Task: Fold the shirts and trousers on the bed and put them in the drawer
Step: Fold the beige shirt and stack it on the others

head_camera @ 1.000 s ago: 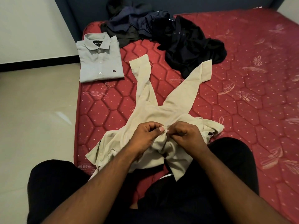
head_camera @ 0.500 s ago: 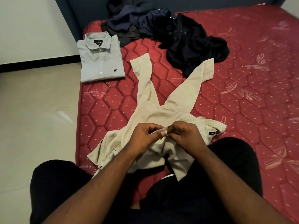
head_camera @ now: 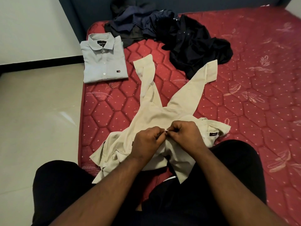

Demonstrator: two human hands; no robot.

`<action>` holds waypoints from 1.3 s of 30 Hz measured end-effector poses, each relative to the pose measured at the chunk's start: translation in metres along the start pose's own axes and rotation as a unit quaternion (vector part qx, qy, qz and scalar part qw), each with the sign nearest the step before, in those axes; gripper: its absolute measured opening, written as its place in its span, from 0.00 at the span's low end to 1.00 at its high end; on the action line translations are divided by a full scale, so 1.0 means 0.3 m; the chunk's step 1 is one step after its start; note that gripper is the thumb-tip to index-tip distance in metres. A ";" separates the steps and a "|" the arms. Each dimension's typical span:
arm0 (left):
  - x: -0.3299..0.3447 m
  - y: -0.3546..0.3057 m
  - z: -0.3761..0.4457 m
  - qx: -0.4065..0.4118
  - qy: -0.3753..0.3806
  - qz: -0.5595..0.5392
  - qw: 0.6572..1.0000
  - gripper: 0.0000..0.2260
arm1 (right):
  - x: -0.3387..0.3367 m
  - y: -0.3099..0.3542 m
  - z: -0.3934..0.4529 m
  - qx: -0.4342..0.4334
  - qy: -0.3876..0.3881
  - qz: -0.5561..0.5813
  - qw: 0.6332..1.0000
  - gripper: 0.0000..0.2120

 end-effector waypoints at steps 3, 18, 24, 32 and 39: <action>-0.001 -0.008 0.026 0.046 -0.008 0.097 0.994 0.13 | 0.007 0.054 0.018 -0.029 0.026 -0.028 0.999 0.01; -0.134 0.187 0.101 -0.053 0.139 0.195 0.969 0.18 | 0.066 0.022 -0.026 -0.061 0.164 -0.116 0.978 0.07; 0.125 0.049 0.155 -0.085 0.267 0.155 0.947 0.11 | 0.051 0.011 -0.037 -0.073 0.144 -0.306 0.938 0.11; 0.151 0.137 0.139 -0.203 0.276 0.057 0.938 0.12 | 0.042 -0.007 -0.069 -0.084 0.148 -0.311 0.935 0.11; 0.133 0.157 0.107 -0.320 0.272 -0.162 0.893 0.04 | 0.035 0.024 -0.058 -0.137 0.111 -0.321 0.931 0.07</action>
Point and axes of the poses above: each hand's wrist, its own z-axis towards the middle knuckle, its own x-axis out of the palm, y = z × x, the point moved 8 cm from there along z, towards the middle knuckle, and after that the axes turned 8 degrees about -x, right-handed, at the moved point
